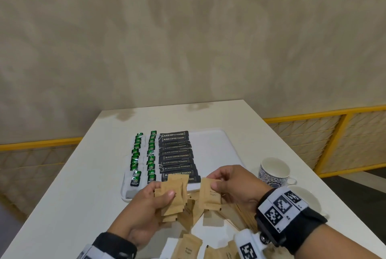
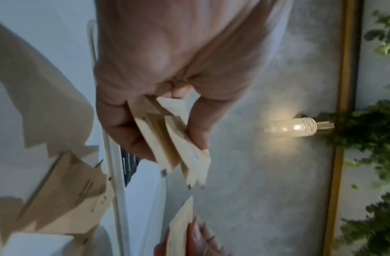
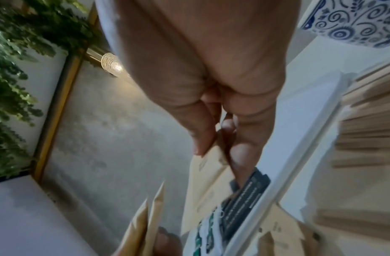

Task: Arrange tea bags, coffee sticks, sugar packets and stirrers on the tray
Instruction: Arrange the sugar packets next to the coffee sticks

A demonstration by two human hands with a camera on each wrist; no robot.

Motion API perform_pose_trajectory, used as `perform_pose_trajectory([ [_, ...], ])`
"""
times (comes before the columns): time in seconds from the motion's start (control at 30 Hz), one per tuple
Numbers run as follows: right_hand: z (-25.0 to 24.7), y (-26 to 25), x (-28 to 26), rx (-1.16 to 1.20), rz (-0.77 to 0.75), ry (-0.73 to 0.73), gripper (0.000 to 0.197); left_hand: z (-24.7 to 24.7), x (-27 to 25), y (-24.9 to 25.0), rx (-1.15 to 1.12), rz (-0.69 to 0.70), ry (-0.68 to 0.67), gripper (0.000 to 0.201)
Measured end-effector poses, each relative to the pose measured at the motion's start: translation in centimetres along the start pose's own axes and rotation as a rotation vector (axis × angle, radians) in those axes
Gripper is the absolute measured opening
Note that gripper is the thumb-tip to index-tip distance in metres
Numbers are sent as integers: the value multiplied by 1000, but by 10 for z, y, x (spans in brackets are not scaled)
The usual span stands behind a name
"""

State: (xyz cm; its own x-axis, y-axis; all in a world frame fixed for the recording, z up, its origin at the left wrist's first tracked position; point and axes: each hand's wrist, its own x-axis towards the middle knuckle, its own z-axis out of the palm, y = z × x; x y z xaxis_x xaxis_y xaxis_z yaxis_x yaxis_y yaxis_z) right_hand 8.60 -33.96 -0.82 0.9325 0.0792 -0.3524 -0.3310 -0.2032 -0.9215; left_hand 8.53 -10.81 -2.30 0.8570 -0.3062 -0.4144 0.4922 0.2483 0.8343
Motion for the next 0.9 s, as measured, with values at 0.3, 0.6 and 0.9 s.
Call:
perform_pose_trajectory([
  [0.3, 25, -36, -17, 90, -116, 21, 15, 24, -14, 11, -144, 5, -188, 29],
  [0.6, 37, -35, -30, 127, -162, 29, 10, 38, -28, 2, 132, 54, -198, 30],
  [0.9, 25, 27, -74, -1255, -237, -432, 47, 4, -42, -2, 51, 31, -67, 36],
])
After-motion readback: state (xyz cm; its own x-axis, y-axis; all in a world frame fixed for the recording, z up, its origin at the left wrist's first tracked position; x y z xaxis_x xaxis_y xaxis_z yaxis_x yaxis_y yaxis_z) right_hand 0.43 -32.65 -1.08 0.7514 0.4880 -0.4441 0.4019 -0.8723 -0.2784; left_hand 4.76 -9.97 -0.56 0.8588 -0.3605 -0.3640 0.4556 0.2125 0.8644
